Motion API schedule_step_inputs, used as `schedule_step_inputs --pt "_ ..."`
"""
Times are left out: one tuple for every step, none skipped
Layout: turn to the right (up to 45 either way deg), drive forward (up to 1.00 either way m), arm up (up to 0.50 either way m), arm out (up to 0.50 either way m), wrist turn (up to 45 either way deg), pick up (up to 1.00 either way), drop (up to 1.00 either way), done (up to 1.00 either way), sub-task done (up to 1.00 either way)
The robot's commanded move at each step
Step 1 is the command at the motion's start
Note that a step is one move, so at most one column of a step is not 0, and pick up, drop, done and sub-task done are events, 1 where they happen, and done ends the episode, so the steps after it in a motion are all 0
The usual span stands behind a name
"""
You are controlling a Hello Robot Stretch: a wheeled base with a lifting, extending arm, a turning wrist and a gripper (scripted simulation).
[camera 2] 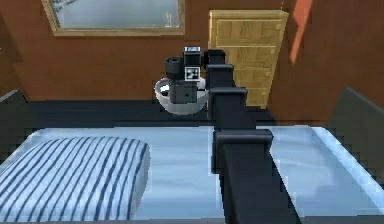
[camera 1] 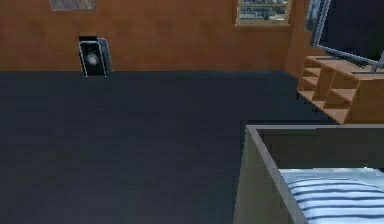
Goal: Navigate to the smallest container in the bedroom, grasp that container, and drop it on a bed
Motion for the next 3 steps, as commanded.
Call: schedule_step_inputs --pt "0.0 0.00 -0.16 0.00 0.0 0.00 0.00 0.00 0.00" --pt "0.0 0.00 -0.32 0.00 0.0 0.00 0.00 0.00 0.00" --pt "0.0 0.00 0.00 0.00 0.0 0.00 1.00 0.00 0.00"
